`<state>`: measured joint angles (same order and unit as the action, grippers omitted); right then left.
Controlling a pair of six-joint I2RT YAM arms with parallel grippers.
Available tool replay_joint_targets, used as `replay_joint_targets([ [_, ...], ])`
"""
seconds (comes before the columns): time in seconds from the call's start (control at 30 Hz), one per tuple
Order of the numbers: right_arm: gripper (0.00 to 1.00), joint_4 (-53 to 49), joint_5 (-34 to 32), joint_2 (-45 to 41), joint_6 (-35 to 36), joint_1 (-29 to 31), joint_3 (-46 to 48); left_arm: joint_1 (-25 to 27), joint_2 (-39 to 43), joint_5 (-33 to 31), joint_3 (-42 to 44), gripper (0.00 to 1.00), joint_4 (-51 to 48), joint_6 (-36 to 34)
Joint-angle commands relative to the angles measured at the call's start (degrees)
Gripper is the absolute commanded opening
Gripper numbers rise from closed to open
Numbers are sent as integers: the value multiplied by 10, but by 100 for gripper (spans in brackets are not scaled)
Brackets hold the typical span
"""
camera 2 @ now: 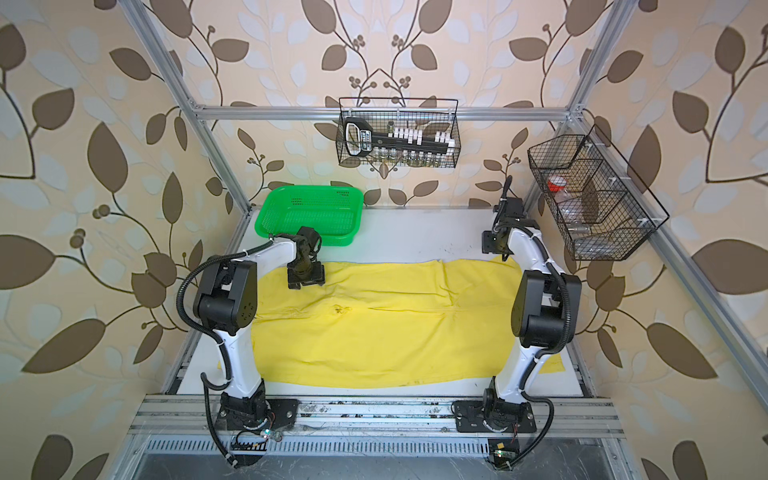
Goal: Fold and stack the trousers
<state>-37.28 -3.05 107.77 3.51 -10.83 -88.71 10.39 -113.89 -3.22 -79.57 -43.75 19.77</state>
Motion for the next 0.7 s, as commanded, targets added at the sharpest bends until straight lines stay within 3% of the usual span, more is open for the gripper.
replay_joint_targets([
  [0.0, 58, -24, -13, 53, 20, -1, -27, -5, 27, -10, 9, 73, -22, 5],
  [0.33, 57, -32, 30, 168, -25, -13, -86, -13, 38, 4, 16, 73, -31, -6],
  [0.53, 58, -45, 20, 207, -51, -24, -96, -16, 39, 11, 7, 75, -38, -4],
  [0.67, 52, -26, 31, 221, -63, -34, -101, -18, 38, 12, 2, 76, -43, -3],
])
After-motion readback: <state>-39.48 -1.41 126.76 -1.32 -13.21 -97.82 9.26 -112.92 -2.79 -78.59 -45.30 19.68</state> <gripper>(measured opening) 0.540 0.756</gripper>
